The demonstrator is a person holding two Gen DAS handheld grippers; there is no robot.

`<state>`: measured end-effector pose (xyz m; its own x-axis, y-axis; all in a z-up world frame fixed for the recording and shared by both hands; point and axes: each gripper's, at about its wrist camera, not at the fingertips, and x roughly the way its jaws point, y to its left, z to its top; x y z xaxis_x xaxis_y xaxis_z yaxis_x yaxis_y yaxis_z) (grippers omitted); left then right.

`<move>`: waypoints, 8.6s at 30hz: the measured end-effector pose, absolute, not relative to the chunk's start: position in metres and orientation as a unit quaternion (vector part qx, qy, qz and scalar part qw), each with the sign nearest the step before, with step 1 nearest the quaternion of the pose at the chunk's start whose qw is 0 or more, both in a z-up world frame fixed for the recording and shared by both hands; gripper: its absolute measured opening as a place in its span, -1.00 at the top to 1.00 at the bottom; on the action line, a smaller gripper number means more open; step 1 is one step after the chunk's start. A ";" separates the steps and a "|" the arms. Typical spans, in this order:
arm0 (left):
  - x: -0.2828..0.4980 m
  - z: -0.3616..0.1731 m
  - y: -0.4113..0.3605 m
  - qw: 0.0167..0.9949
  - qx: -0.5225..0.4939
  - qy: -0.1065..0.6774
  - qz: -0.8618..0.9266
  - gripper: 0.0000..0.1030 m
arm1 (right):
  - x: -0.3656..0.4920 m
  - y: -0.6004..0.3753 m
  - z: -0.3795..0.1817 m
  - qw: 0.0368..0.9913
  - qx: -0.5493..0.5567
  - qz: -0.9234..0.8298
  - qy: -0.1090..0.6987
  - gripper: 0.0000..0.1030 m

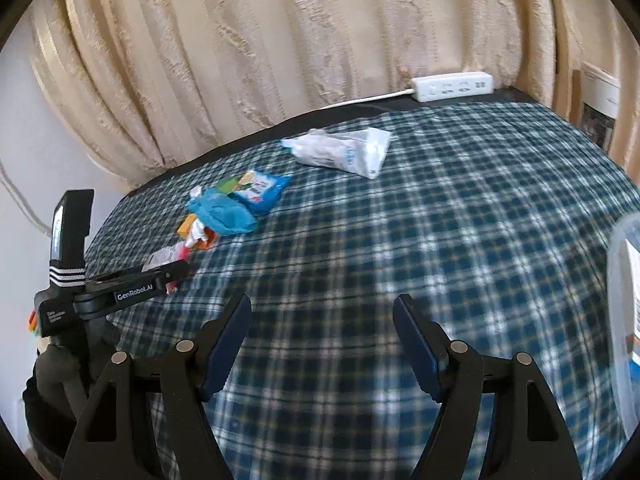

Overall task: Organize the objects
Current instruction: 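Grasp the teal cloth with the right tool while the left tool holds the packet, then carry the teal cloth and the snack packet toward the clear bowl with both tools, then open the right tool to drop the cloth into the bowl while the left tool releases the packet, then withdraw both open tools from the bowl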

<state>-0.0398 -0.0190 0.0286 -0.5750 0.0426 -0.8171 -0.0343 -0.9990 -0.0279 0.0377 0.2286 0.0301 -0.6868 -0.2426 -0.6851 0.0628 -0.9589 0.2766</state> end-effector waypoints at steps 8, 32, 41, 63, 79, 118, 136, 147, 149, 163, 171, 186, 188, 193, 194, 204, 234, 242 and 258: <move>-0.032 0.046 -0.035 0.003 -0.430 -0.019 0.903 -0.19 | 0.007 0.189 0.028 0.123 0.395 -0.907 -0.078 -0.45; -0.033 0.049 -0.057 -0.025 -0.429 -0.047 0.901 -0.19 | -0.116 0.122 0.012 0.222 0.431 -0.867 -0.117 -0.29; -0.034 0.049 -0.055 -0.019 -0.432 -0.048 0.900 -0.19 | -0.135 0.119 -0.001 0.219 0.450 -0.858 -0.115 -0.07; -0.032 0.051 -0.054 -0.016 -0.430 -0.051 0.901 -0.20 | -0.117 0.121 -0.004 0.227 0.456 -0.856 -0.087 0.05; -0.021 0.059 -0.040 0.008 -0.416 -0.043 0.908 -0.20 | -0.034 0.180 0.009 0.150 0.440 -0.876 -0.127 0.06; -0.004 0.049 0.013 0.082 -0.411 0.013 0.908 -0.20 | 0.072 0.294 0.040 0.026 0.368 -0.904 -0.217 0.05; 0.010 0.062 0.049 0.115 -0.410 0.030 0.905 -0.20 | 0.116 0.395 0.063 -0.092 0.315 -0.913 -0.242 0.05; 0.018 0.070 0.094 0.150 -0.406 0.052 0.900 -0.20 | 0.143 0.452 0.064 -0.147 0.300 -0.906 -0.260 0.05; 0.019 0.070 0.100 0.154 -0.408 0.055 0.898 -0.20 | 0.142 0.459 0.064 -0.152 0.300 -0.906 -0.257 0.05; 0.025 0.072 0.126 0.161 -0.411 0.070 0.895 -0.20 | 0.101 0.507 0.054 -0.188 0.354 -0.894 -0.198 0.03; 0.025 0.071 0.141 0.168 -0.413 0.080 0.891 -0.20 | 0.092 0.522 0.050 -0.198 0.368 -0.890 -0.184 -0.17; 0.040 0.077 0.205 0.235 -0.405 0.123 0.875 -0.20 | 0.144 0.529 0.071 -0.217 0.291 -0.908 -0.207 -0.22; 0.045 0.080 0.218 0.251 -0.402 0.131 0.871 -0.20 | 0.154 0.527 0.076 -0.208 0.275 -0.915 -0.211 -0.22; 0.059 0.085 0.252 0.297 -0.395 0.146 0.857 -0.20 | 0.174 0.526 0.081 -0.209 0.255 -0.918 -0.218 -0.22; 0.062 0.086 0.259 0.307 -0.394 0.150 0.853 -0.20 | 0.177 0.527 0.081 -0.210 0.254 -0.918 -0.223 -0.22; 0.089 0.092 0.325 0.386 -0.380 0.175 0.822 -0.20 | 0.214 0.537 0.079 -0.216 0.238 -0.916 -0.242 -0.22; 0.087 0.075 0.376 0.411 -0.400 0.172 0.801 -0.64 | 0.238 0.554 0.058 -0.219 0.242 -0.904 -0.277 -0.22; 0.080 0.074 0.357 0.379 -0.395 0.172 0.819 -0.83 | 0.227 0.536 0.061 -0.203 0.249 -0.908 -0.270 -0.22; 0.055 0.078 0.288 0.303 -0.392 0.139 0.857 -0.99 | 0.188 0.481 0.067 -0.140 0.265 -0.920 -0.254 -0.27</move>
